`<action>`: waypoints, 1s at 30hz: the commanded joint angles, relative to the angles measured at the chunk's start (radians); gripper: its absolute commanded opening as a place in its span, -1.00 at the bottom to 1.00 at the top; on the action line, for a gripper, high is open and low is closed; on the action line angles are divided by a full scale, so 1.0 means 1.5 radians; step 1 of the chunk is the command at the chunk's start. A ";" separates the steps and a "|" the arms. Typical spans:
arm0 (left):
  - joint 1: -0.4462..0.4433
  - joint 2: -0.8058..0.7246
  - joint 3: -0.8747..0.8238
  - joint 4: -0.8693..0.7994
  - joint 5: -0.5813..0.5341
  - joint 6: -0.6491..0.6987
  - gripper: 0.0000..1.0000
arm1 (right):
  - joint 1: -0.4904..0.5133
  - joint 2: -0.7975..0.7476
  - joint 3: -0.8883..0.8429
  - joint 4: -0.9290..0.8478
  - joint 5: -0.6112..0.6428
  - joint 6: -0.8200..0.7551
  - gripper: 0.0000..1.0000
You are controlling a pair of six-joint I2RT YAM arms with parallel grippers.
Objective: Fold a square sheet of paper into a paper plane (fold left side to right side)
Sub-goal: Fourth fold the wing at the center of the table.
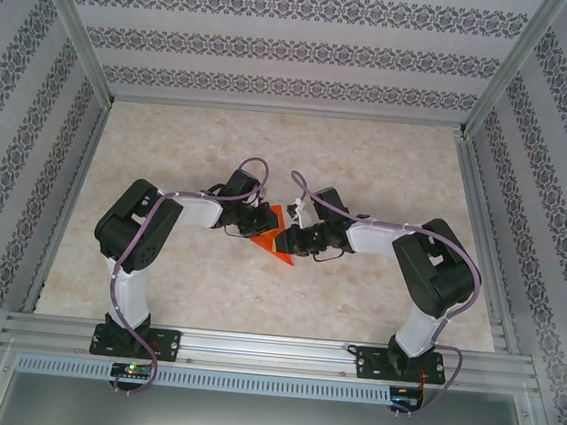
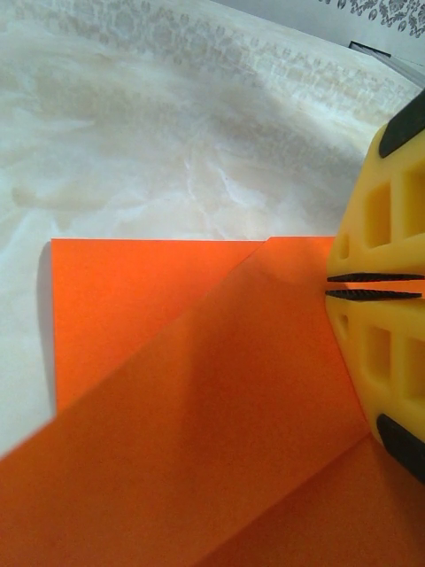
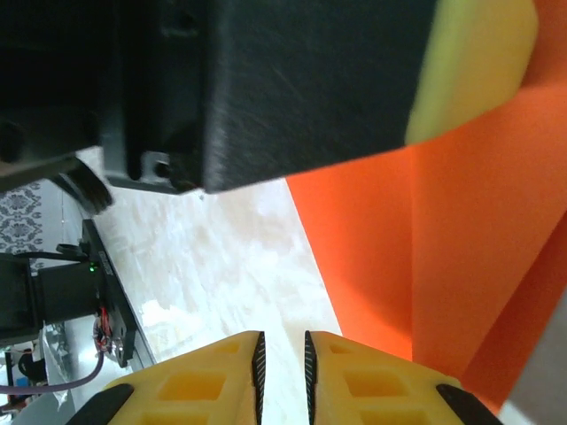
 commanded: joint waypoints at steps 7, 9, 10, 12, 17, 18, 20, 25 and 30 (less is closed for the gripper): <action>-0.006 0.012 -0.021 -0.042 -0.030 0.005 -0.69 | 0.012 0.022 0.018 -0.091 0.042 -0.058 -0.59; -0.006 0.011 -0.021 -0.042 -0.031 0.006 -0.69 | 0.014 0.026 0.019 -0.098 0.046 -0.062 -0.59; -0.005 0.011 -0.020 -0.043 -0.030 0.005 -0.69 | 0.014 0.027 0.018 -0.099 0.048 -0.063 -0.59; -0.006 0.011 -0.021 -0.044 -0.031 0.007 -0.69 | 0.016 0.029 0.017 -0.103 0.051 -0.066 -0.59; -0.006 0.011 -0.020 -0.045 -0.032 0.006 -0.69 | 0.020 0.031 0.023 -0.125 0.068 -0.077 -0.58; -0.006 0.011 -0.020 -0.045 -0.032 0.007 -0.69 | 0.021 0.030 0.025 -0.131 0.074 -0.081 -0.58; -0.005 0.011 -0.020 -0.046 -0.031 0.007 -0.69 | 0.024 0.029 0.028 -0.142 0.080 -0.087 -0.58; -0.005 0.011 -0.021 -0.046 -0.032 0.007 -0.69 | 0.026 0.032 0.028 -0.151 0.082 -0.090 -0.59; -0.005 0.012 -0.021 -0.047 -0.033 0.008 -0.69 | 0.027 0.030 0.024 -0.177 0.084 -0.098 -0.59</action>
